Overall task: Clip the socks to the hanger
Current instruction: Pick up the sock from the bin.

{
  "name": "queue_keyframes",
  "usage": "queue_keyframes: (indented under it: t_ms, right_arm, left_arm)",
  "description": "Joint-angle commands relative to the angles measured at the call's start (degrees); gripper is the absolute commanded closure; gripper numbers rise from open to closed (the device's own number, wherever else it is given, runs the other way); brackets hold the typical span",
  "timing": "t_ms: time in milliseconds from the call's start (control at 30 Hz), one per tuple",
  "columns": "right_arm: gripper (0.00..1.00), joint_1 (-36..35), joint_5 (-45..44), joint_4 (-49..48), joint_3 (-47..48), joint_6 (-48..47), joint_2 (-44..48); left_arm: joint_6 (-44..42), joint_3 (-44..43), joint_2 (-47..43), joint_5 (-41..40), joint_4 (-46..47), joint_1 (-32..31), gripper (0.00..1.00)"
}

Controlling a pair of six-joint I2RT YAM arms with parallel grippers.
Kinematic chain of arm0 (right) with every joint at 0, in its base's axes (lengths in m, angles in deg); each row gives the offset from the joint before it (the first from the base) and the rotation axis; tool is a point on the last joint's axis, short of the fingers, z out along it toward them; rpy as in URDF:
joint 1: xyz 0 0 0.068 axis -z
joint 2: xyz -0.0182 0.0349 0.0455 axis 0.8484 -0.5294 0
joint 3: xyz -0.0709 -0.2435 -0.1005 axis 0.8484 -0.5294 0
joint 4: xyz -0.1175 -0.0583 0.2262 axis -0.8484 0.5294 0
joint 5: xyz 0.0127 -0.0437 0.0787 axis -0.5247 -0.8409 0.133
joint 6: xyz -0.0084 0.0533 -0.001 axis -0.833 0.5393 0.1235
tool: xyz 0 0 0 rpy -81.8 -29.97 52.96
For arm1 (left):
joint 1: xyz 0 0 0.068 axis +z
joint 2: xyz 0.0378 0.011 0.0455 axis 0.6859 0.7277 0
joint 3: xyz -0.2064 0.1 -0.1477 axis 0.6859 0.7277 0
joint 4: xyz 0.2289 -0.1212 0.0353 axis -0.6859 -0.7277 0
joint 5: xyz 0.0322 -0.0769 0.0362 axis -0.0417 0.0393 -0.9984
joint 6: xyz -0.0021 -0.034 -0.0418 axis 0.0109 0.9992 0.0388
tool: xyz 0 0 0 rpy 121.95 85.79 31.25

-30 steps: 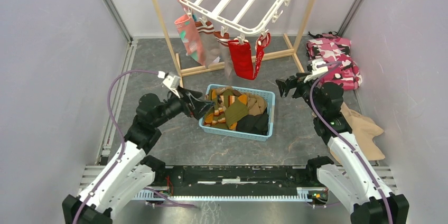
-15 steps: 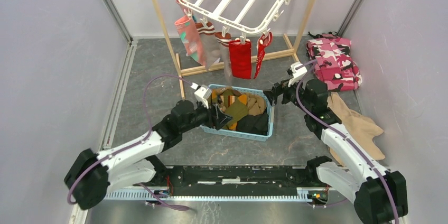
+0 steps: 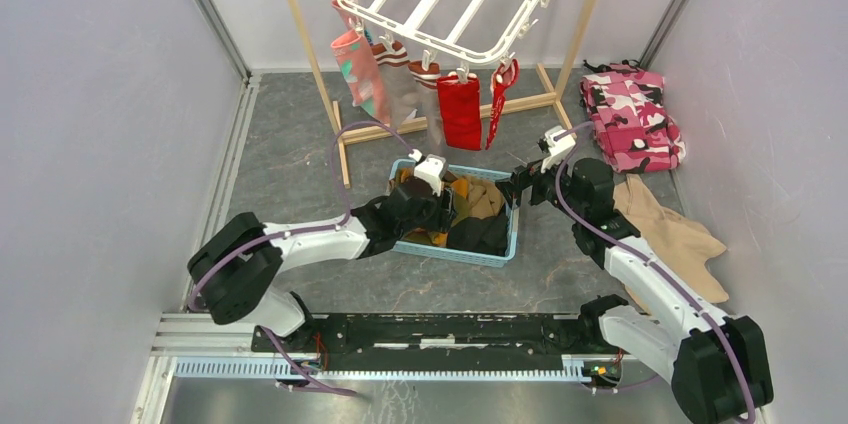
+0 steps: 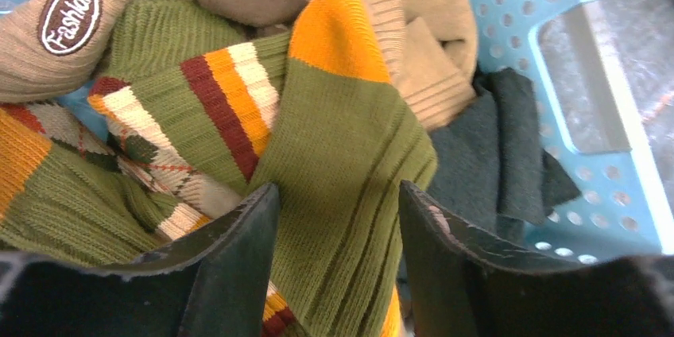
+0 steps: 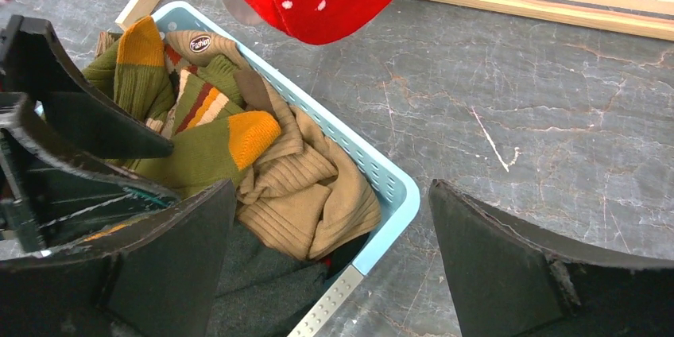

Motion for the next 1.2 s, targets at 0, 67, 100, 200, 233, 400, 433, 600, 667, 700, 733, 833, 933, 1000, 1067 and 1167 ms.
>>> queue_keyframes:
  t_ms: [0, 67, 100, 200, 233, 400, 433, 600, 667, 700, 733, 833, 933, 1000, 1067, 1167]
  right_arm:
    - [0.02, -0.18, 0.28, -3.83, -0.41, 0.67, -0.52]
    - [0.02, -0.15, 0.56, -4.37, -0.71, 0.85, -0.87]
    - [0.02, -0.16, 0.78, -4.68, -0.81, 0.93, -1.01]
    - [0.02, -0.15, 1.28, -4.76, -0.99, 1.19, -0.90]
    - [0.02, -0.19, 1.29, -4.69, -0.98, 1.02, -0.59]
    - [0.02, -0.20, 1.74, -4.33, -1.00, 0.75, 1.49]
    - [0.02, -0.19, 2.09, -4.58, -1.00, 0.75, 1.85]
    - [0.02, -0.15, 3.80, -6.44, -1.85, 0.84, 4.59]
    - [0.02, -0.14, 5.32, -7.49, -2.35, 0.46, 5.83]
    - [0.02, -0.17, 6.42, -8.24, -2.66, 0.11, 6.52]
    - [0.02, -0.23, 8.28, -9.54, -3.15, -0.29, 7.29]
    - [0.02, -1.01, 13.40, -13.87, -4.78, -1.71, 10.18]
    - [0.02, -4.51, 17.62, -15.13, -5.12, -5.84, 12.37]
    - [0.02, -8.60, 17.92, -15.20, -5.17, -10.88, 13.31]
    - [0.03, -12.84, 16.94, -14.24, -4.90, -15.09, 13.61]
    - [0.03, -17.60, 14.26, -12.01, -3.95, -20.84, 13.51]
  left_arm:
    - [-4.89, -4.15, 3.16, -6.99, -1.65, -0.37, 0.42]
    - [-5.68, -5.04, 4.19, -7.06, -1.79, -0.37, 0.53]
    - [-6.10, -5.70, 4.75, -6.64, -1.88, -0.34, 0.63]
    - [-6.78, -7.23, 5.17, -5.11, -3.55, -0.29, 0.86]
    - [-6.82, -7.49, 4.29, -4.59, -3.98, -0.29, 0.89]
    - [-7.46, -6.60, -3.45, -1.25, -5.84, -0.29, 0.96]
    - [-7.54, -6.53, -4.77, -0.46, -6.44, -0.21, 0.96]
    - [-5.65, -4.20, -12.45, 5.24, -5.79, 1.13, 0.97]
    - [-3.92, -2.59, -15.64, 8.62, -4.21, 2.31, 0.97]
    - [-2.82, -1.64, -17.02, 10.90, -3.16, 3.21, 0.98]
    - [-1.59, -0.74, -18.27, 13.40, -1.78, 4.56, 0.98]
    - [3.12, 2.43, -20.98, 21.93, 3.34, 9.32, 0.98]
    - [8.85, 3.84, -21.27, 32.39, 8.15, 14.68, 0.98]
    - [12.02, 3.28, -20.47, 37.63, 9.83, 17.08, 0.98]
    - [14.61, 2.21, -19.52, 41.61, 11.82, 18.17, 0.98]
    - [17.34, 0.48, -18.30, 46.45, 13.47, 18.65, 0.98]
